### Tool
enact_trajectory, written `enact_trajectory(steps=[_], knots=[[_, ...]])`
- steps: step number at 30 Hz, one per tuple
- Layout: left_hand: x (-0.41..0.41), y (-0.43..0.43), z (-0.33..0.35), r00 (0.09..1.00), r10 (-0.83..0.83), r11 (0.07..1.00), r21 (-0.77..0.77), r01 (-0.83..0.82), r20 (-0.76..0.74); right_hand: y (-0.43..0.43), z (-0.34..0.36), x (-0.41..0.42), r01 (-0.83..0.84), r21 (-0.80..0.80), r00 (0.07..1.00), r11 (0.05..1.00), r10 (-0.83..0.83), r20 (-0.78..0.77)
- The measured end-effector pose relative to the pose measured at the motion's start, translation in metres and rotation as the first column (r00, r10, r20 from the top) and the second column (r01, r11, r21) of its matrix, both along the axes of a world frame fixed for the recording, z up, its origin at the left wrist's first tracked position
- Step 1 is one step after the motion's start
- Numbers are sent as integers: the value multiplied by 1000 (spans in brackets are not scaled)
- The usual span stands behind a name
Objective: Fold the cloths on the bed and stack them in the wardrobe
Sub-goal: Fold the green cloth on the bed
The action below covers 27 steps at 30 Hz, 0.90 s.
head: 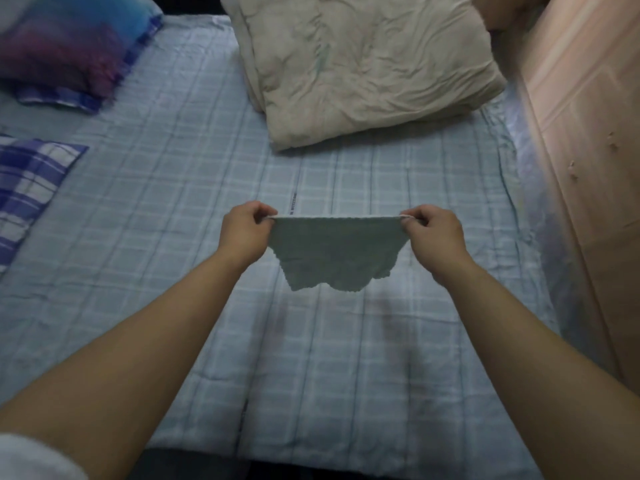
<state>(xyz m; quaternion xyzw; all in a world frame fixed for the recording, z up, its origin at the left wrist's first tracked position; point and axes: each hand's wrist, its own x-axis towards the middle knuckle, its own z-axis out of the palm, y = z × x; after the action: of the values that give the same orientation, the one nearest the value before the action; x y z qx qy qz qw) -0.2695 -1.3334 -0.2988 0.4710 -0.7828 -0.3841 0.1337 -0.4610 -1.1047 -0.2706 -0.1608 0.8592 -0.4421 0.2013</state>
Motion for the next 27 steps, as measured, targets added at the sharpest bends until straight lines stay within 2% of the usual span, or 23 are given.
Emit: enact_trajectory(steps=[4, 10, 14, 18, 27], knots=[[-26, -28, 24, 998, -16, 996, -85, 10, -67, -25, 21, -24, 8, -34, 997, 999, -11, -79], [-39, -49, 35, 989, -59, 996, -80, 49, -132, -46, 25, -41, 41, -58, 994, 997, -46, -95], [-23, -45, 2, 992, -101, 994, -52, 97, -78, -41, -8, -29, 15, 6, 998, 1000, -14, -60], [5, -33, -50, 991, -131, 991, 42, 131, 9, -25, -60, -7, -47, 125, 998, 991, 52, -33], [70, 13, -166, 959, -208, 964, 207, 168, 191, 12, -158, 40, -267, 385, 964, 883, 243, 113]])
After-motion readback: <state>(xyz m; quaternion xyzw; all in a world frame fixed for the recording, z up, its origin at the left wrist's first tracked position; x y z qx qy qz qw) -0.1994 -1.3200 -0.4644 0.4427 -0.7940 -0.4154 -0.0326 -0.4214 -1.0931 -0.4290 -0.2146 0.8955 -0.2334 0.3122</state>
